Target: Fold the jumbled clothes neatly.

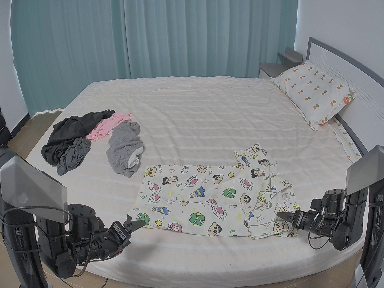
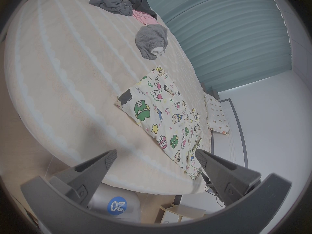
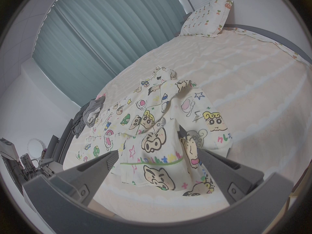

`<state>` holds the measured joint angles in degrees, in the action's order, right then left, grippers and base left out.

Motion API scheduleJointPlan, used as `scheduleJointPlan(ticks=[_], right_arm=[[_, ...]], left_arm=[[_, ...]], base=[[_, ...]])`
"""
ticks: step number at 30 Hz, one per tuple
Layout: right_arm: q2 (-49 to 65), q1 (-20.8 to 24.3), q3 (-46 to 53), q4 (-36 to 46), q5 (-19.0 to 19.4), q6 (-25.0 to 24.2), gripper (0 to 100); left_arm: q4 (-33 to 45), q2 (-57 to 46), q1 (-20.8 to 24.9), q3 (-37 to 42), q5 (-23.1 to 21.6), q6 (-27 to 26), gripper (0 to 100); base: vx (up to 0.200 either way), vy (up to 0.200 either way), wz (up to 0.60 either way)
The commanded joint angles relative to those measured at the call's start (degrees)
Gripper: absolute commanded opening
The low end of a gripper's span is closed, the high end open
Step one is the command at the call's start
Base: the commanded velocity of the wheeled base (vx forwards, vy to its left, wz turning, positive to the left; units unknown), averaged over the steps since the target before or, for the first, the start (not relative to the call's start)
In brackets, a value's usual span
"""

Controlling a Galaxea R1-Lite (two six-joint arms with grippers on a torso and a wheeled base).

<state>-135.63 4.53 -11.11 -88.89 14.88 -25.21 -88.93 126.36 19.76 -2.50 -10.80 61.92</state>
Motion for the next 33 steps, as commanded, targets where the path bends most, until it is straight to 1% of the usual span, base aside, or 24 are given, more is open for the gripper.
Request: scheduleJointPlan(ticks=[1, 6, 14, 16, 17, 33], right_arm=[[-0.8, 0.6, -0.5, -0.6, 0.1, 0.1, 100], [-0.8, 1.1, -1.0, -0.6, 0.1, 0.1, 100], [-1.1, 1.8, -1.4, -0.6, 0.1, 0.2, 100], [-1.1, 1.8, -1.3, -0.6, 0.8, 0.3, 100], [-1.3, 1.8, -1.3, -0.6, 1.5, 0.3, 0], [-0.4, 1.5, 1.0, -0.6, 1.5, -0.1, 0]], left_arm=[[-1.0, 0.6, 0.2, 0.0, 0.2, 0.0, 100], [-1.0, 0.7, 0.4, 0.0, 1.0, 0.1, 100], [-1.0, 0.8, 0.4, -0.1, 1.0, 0.0, 100], [-1.0, 0.8, 0.4, -0.1, 1.0, 0.0, 100], [-1.0, 0.8, 0.4, -0.1, 1.1, 0.0, 100], [-1.0, 0.8, 0.4, 0.0, 1.1, 0.1, 100]], base=[[0.000, 0.000, 0.00], [0.000, 0.000, 0.00], [0.000, 0.000, 0.00], [0.000, 0.000, 0.00], [0.000, 0.000, 0.00], [0.000, 0.000, 0.00]])
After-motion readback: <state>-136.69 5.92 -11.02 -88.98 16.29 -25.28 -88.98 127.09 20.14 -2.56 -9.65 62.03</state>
